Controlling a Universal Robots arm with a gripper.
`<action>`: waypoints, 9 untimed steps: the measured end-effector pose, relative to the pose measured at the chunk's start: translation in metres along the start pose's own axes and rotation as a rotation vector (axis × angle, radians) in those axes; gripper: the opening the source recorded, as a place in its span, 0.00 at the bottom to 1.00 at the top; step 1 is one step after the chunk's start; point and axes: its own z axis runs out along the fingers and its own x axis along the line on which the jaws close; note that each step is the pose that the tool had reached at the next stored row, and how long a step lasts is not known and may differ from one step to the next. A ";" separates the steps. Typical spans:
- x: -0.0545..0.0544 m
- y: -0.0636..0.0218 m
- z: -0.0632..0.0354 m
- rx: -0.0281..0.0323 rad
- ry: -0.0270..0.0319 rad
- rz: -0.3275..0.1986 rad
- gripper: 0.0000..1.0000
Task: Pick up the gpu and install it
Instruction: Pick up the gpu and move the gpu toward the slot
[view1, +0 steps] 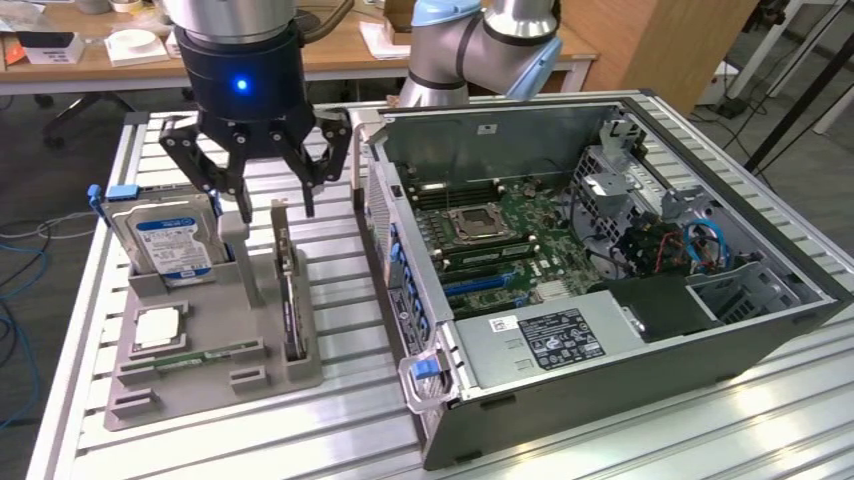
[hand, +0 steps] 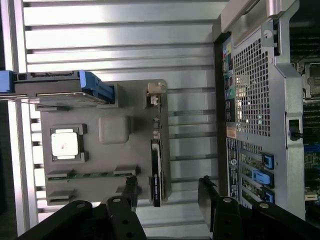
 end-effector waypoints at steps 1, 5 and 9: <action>0.000 0.0000 0.0007 0.0000 0.0000 0.000 0.60; 0.000 -0.0002 0.0035 0.0001 0.0000 0.000 0.60; 0.000 -0.0004 0.0063 0.0000 0.0000 0.000 0.60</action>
